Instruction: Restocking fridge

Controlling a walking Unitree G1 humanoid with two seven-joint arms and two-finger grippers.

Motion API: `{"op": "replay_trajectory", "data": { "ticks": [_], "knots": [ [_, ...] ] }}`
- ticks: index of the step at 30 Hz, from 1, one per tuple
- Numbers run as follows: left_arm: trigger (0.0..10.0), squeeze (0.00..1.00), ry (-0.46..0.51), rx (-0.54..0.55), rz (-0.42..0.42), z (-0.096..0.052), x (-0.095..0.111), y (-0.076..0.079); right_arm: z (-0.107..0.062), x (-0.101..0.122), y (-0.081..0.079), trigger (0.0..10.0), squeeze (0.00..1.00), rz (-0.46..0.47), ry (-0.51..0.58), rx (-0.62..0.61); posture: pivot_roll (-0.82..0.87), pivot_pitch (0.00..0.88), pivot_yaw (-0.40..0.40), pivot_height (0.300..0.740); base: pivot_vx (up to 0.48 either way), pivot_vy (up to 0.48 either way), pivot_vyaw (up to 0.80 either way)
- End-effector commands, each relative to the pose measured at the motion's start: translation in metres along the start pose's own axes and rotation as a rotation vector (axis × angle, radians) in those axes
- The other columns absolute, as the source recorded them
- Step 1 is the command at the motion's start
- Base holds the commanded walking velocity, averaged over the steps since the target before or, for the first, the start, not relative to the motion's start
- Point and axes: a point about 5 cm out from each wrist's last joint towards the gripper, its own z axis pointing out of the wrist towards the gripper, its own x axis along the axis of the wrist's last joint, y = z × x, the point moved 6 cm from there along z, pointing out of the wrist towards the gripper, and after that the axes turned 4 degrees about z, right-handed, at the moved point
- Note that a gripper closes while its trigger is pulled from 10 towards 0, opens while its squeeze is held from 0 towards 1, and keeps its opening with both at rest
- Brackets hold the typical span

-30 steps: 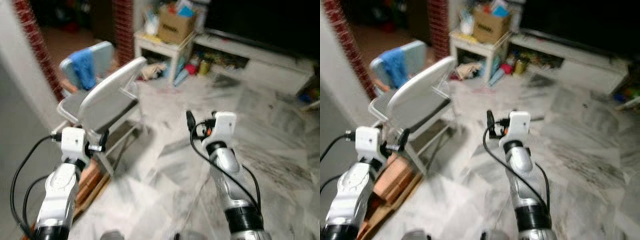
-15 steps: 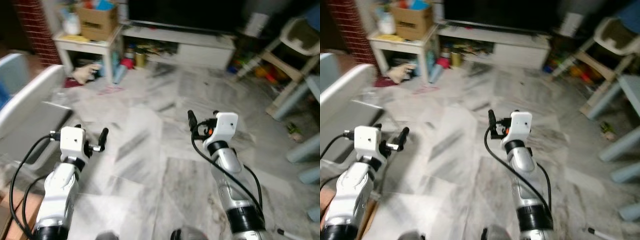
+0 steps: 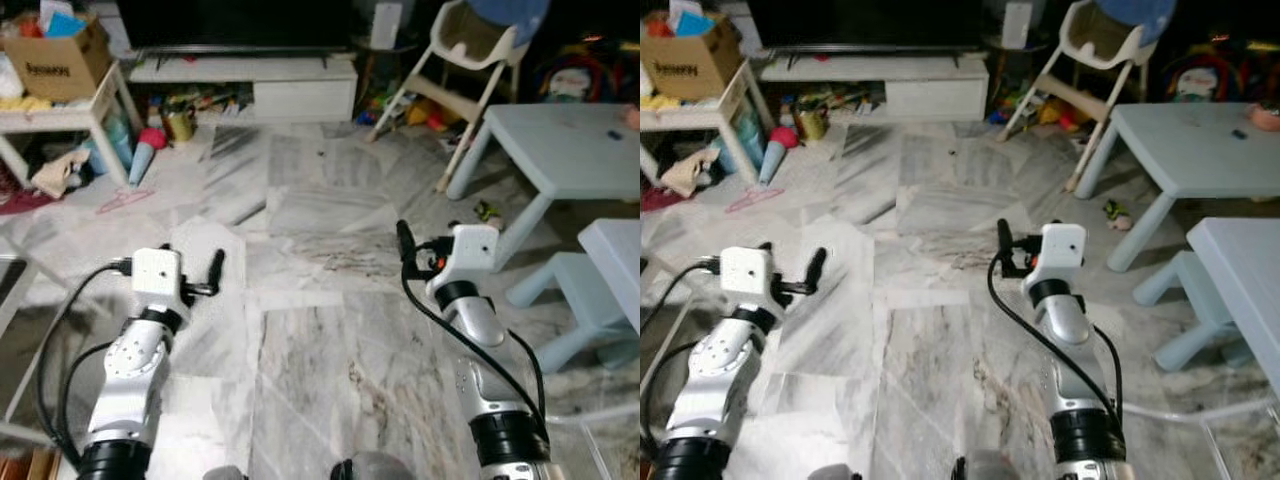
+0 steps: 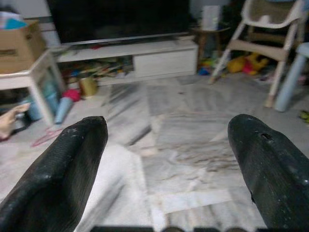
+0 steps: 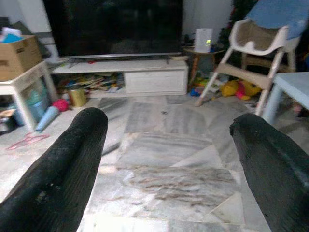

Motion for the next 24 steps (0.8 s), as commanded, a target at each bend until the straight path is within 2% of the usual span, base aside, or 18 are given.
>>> {"op": "replay_trajectory", "data": {
  "ticks": [1, 3, 5, 11, 13, 15, 17, 20, 24],
  "knots": [
    [10.0, 0.00, -0.016, 0.041, 0.015, -0.002, -0.003, -0.010, 0.002, 0.006, -0.009, 10.0, 0.00, -0.009, 0.007, 0.035, -0.01, 0.055, -0.036, 0.740, 0.000, 0.000, 0.00],
    [10.0, 0.00, -0.016, 0.065, 0.018, -0.006, -0.003, -0.013, -0.001, 0.008, -0.012, 10.0, 0.00, -0.039, 0.010, 0.054, -0.02, 0.066, -0.040, 0.740, 0.000, 0.000, 0.00],
    [10.0, 0.00, -0.034, 0.085, 0.021, -0.011, -0.011, -0.015, -0.007, 0.003, -0.008, 10.0, 0.00, -0.046, -0.013, 0.035, -0.03, 0.066, -0.043, 0.740, 0.000, 0.000, 0.00],
    [10.0, 0.00, -0.050, 0.099, 0.030, -0.020, -0.018, -0.022, -0.024, -0.001, 0.022, 10.0, 0.00, -0.080, -0.043, -0.036, -0.05, 0.042, -0.035, 0.740, 0.000, 0.000, 0.00],
    [10.0, 0.00, -0.054, 0.120, 0.028, -0.029, -0.020, -0.030, -0.034, -0.001, 0.034, 10.0, 0.00, -0.105, -0.047, -0.064, -0.06, 0.023, -0.034, 0.740, 0.000, 0.000, 0.00],
    [10.0, 0.00, -0.071, 0.124, 0.024, -0.040, -0.026, -0.030, -0.042, -0.006, 0.039, 10.0, 0.00, -0.100, -0.064, -0.078, -0.05, 0.006, -0.032, 0.740, 0.000, 0.000, 0.00],
    [10.0, 0.00, -0.106, 0.123, 0.016, -0.052, -0.041, -0.026, -0.052, -0.020, 0.047, 10.0, 0.00, -0.099, -0.100, -0.104, -0.05, 0.000, -0.036, 0.740, 0.000, 0.000, 0.00],
    [10.0, 0.00, -0.117, 0.119, 0.009, -0.053, -0.046, -0.024, -0.053, -0.023, 0.052, 10.0, 0.00, -0.093, -0.108, -0.120, -0.06, 0.000, -0.039, 0.740, 0.000, 0.000, 0.00],
    [10.0, 0.00, -0.107, 0.114, 0.004, -0.047, -0.044, -0.022, -0.052, -0.023, 0.052, 10.0, 0.00, -0.085, -0.106, -0.122, -0.06, 0.000, -0.038, 0.740, 0.000, 0.000, 0.00]
  ]
}}
